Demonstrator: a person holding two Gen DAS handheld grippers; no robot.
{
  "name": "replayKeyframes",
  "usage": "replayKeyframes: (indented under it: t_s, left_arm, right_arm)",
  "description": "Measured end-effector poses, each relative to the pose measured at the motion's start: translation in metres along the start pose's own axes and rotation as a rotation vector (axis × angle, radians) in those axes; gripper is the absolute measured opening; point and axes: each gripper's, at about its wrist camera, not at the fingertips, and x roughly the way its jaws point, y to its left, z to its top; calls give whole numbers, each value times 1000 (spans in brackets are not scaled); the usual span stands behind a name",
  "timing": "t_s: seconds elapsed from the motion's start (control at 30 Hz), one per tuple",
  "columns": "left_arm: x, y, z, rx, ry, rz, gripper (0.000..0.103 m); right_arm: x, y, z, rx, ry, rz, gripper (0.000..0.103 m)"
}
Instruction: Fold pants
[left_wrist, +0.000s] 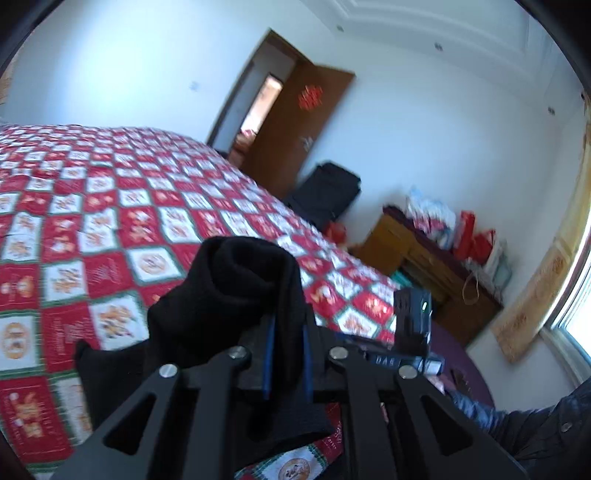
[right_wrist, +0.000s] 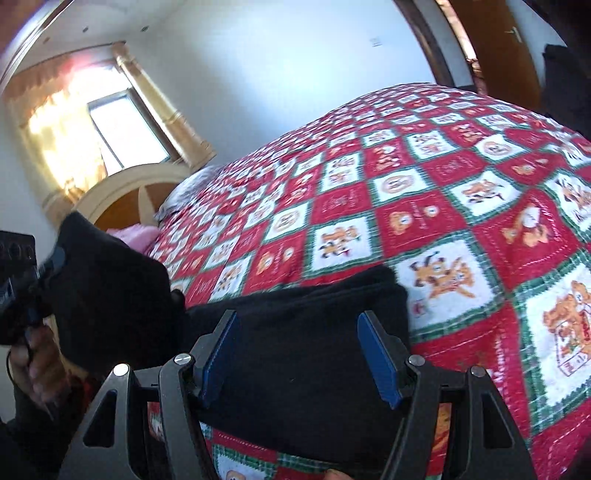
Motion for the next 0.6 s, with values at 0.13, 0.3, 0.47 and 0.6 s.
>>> replayKeyframes:
  t_s: [0.13, 0.3, 0.47, 0.6]
  left_arm:
    - [42, -8, -8, 26, 96, -1, 13]
    - [87, -15, -23, 79, 197, 40, 13]
    - [114, -26, -38, 140, 244, 79, 14]
    - [112, -37, -39, 173, 240, 77, 21]
  right_arm:
    - [-1, -11, 4, 41, -16, -4, 67]
    - [-3, -25, 5, 85, -33, -18, 67]
    - [-2, -35, 6, 105, -46, -36, 67]
    - [-1, -41, 5, 114, -47, -48, 68]
